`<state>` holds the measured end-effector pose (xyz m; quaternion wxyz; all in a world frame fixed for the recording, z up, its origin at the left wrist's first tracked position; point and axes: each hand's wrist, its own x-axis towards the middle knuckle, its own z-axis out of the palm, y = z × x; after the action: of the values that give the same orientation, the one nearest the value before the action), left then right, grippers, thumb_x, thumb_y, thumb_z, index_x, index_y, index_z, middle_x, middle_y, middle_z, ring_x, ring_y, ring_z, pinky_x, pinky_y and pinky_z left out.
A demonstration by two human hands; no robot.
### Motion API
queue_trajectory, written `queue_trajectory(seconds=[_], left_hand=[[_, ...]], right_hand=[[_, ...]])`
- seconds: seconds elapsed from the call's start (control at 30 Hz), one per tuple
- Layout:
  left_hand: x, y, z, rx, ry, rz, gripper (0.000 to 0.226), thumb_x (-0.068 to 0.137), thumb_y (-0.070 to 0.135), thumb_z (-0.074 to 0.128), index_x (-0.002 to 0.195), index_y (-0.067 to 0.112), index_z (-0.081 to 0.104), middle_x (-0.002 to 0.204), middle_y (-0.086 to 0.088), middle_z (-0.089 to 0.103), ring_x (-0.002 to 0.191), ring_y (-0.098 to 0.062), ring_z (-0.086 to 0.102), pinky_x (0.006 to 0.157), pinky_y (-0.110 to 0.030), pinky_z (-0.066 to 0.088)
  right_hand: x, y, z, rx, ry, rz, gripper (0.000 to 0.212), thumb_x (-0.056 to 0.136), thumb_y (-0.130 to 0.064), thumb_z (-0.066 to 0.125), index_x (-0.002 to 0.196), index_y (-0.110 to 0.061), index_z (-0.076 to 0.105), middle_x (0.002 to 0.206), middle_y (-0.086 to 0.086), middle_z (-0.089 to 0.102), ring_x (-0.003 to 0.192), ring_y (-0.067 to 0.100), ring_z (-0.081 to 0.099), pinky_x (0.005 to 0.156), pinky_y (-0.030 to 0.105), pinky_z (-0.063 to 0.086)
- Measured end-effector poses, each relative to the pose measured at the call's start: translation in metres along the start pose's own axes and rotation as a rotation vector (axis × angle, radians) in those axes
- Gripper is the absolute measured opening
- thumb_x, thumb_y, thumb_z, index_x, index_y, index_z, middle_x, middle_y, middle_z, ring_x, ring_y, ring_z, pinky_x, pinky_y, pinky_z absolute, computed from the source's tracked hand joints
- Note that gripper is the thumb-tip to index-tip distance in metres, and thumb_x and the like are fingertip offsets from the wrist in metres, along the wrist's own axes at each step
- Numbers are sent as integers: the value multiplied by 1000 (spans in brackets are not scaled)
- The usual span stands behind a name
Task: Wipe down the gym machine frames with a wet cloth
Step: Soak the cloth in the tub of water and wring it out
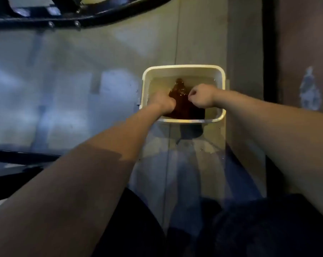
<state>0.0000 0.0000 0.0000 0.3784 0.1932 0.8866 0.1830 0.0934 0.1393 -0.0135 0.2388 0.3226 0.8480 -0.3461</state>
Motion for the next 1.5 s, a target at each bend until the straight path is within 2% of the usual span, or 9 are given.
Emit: queue_trajectory(seconds=[0.13, 0.27, 0.57, 0.8, 1.0, 1.13, 1.2, 1.33, 1.5], left_hand=[[30, -3, 4, 93, -333, -88, 6, 105, 18, 54, 106, 12, 56, 111, -9, 60, 106, -22, 54, 93, -33, 44], [44, 6, 7, -103, -377, -117, 14, 106, 16, 50, 113, 10, 60, 106, -10, 65, 86, -18, 62, 71, -25, 50], [38, 13, 7, -526, -321, -106, 24, 109, 32, 48, 104, 13, 61, 97, -12, 67, 79, -18, 67, 76, -29, 62], [33, 3, -4, -635, -385, 34, 23, 107, 11, 46, 87, 13, 56, 66, 2, 56, 45, -3, 55, 65, -16, 48], [17, 2, -3, -347, -193, 118, 5, 100, 21, 63, 104, 23, 60, 92, 0, 57, 80, -13, 50, 78, -29, 47], [9, 1, -5, -143, -214, 273, 37, 90, 20, 78, 118, 21, 54, 108, 0, 62, 99, -10, 58, 78, -23, 48], [7, 1, -2, -155, -244, 296, 55, 88, 24, 81, 132, 19, 47, 112, 2, 61, 101, -8, 57, 74, -20, 47], [8, 3, -1, -184, -149, 338, 15, 102, 24, 62, 116, 19, 60, 100, 5, 64, 94, -7, 60, 74, -15, 48], [16, -1, -6, -450, -126, 234, 28, 104, 25, 56, 129, 11, 58, 120, -9, 69, 116, -23, 65, 97, -39, 54]], right_hand=[[34, 3, 1, -33, -178, 112, 46, 99, -40, 64, 137, -14, 60, 128, 8, 62, 116, 29, 61, 96, 41, 55], [39, 1, -1, -204, -124, 42, 54, 98, -41, 66, 141, -12, 57, 129, 10, 62, 121, 31, 59, 107, 45, 48], [6, 6, -14, 123, -262, -52, 47, 95, -42, 70, 135, -19, 60, 121, 5, 64, 111, 24, 62, 89, 35, 57], [-4, 7, 7, 301, 69, -69, 17, 106, -22, 56, 102, -11, 68, 92, 6, 68, 87, 19, 69, 57, 21, 53], [-6, 13, -6, 555, -25, -39, 19, 106, -24, 56, 118, -15, 68, 114, 4, 72, 108, 18, 69, 80, 29, 58], [-14, 16, -15, 598, -58, -73, 28, 104, -34, 59, 124, -16, 69, 120, 3, 73, 117, 19, 66, 102, 38, 52], [-17, 13, -16, 650, -62, -77, 34, 103, -40, 62, 124, -15, 69, 118, 3, 75, 116, 19, 67, 102, 39, 51], [-12, 7, -19, 849, 42, -32, 35, 102, -40, 64, 124, -13, 67, 113, 5, 75, 108, 20, 70, 85, 34, 58], [-6, 21, -23, 851, 154, 78, 24, 105, -12, 54, 127, -8, 64, 116, 11, 70, 103, 24, 69, 87, 34, 62]])
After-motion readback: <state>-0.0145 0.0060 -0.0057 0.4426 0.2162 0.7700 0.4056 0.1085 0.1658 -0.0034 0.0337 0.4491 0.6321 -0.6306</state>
